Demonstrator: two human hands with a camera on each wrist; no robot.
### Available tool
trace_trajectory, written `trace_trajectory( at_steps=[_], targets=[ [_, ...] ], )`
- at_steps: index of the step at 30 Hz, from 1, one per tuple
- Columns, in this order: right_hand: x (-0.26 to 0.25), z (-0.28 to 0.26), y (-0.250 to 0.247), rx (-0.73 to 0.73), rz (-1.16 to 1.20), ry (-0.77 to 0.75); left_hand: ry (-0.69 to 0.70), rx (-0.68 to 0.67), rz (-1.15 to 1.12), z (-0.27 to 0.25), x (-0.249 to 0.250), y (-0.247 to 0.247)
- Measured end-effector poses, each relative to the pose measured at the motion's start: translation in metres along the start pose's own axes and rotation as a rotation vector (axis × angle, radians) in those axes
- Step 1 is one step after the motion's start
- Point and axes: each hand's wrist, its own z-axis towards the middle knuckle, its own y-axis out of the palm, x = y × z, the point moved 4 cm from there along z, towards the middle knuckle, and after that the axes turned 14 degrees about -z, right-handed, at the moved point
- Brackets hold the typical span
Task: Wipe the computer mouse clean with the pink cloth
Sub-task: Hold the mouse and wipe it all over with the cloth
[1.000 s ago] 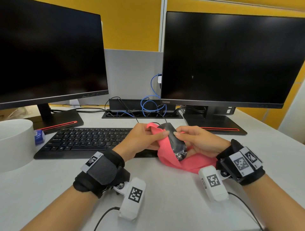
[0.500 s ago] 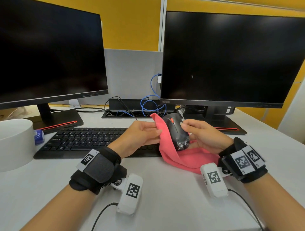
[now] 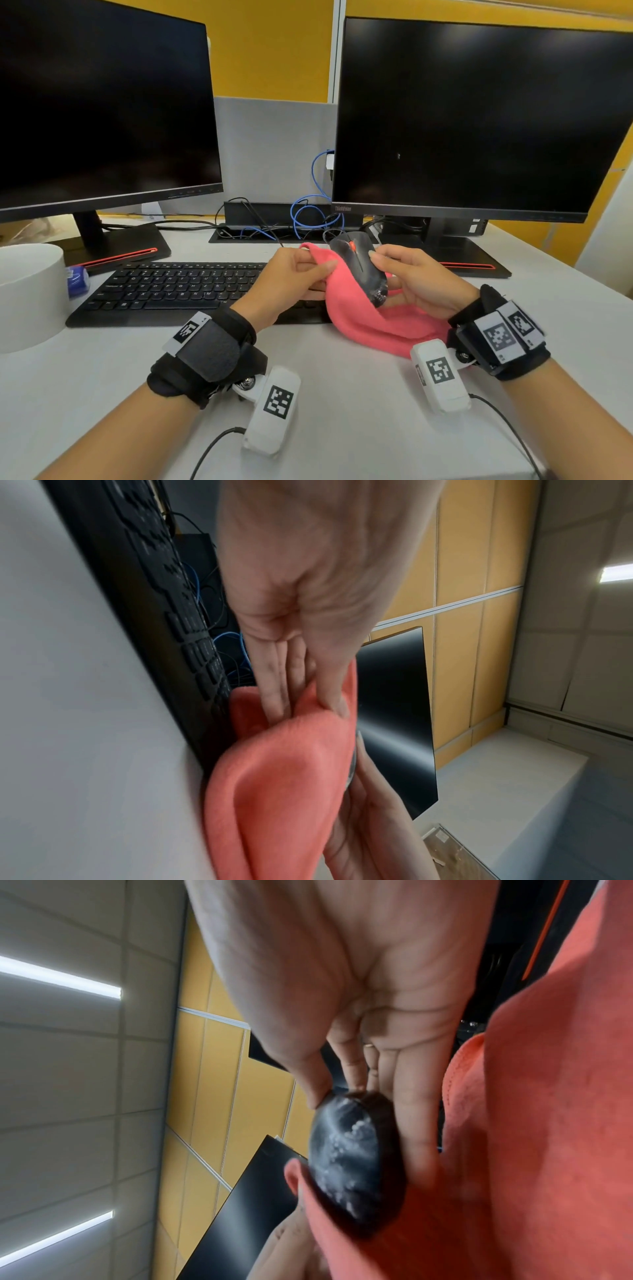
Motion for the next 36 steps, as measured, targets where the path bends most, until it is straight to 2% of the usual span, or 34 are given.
trace_trajectory(
  at_steps=[5,9,13,16,20,25,31,36],
  targets=[
    [0.003,0.002,0.005,0.006,0.019,0.029,-0.044,-0.093,0.028,-0.002,-0.003,0.006],
    [0.002,0.002,0.0,0.014,-0.005,0.037,-0.003,-0.024,-0.004,0.0,-0.002,0.002],
    [0.003,0.0,-0.005,-0.03,-0.131,0.038,0.002,0.047,-0.06,0.003,0.0,-0.006],
    [0.006,0.001,-0.009,-0.02,-0.217,0.044,0.007,0.021,-0.106,0.003,0.004,-0.009],
    [0.003,0.001,-0.013,0.0,-0.274,-0.019,-0.012,-0.052,-0.076,0.0,0.005,-0.004],
    [-0.002,0.0,-0.01,0.015,-0.338,-0.131,-0.053,-0.054,-0.02,-0.001,-0.005,0.001],
    [0.0,-0.002,-0.011,-0.046,-0.346,-0.113,-0.073,-0.001,0.011,0.003,-0.009,0.0],
    [-0.002,-0.002,-0.016,-0.063,-0.388,-0.134,-0.143,-0.113,-0.058,-0.002,-0.009,0.005]
  ],
)
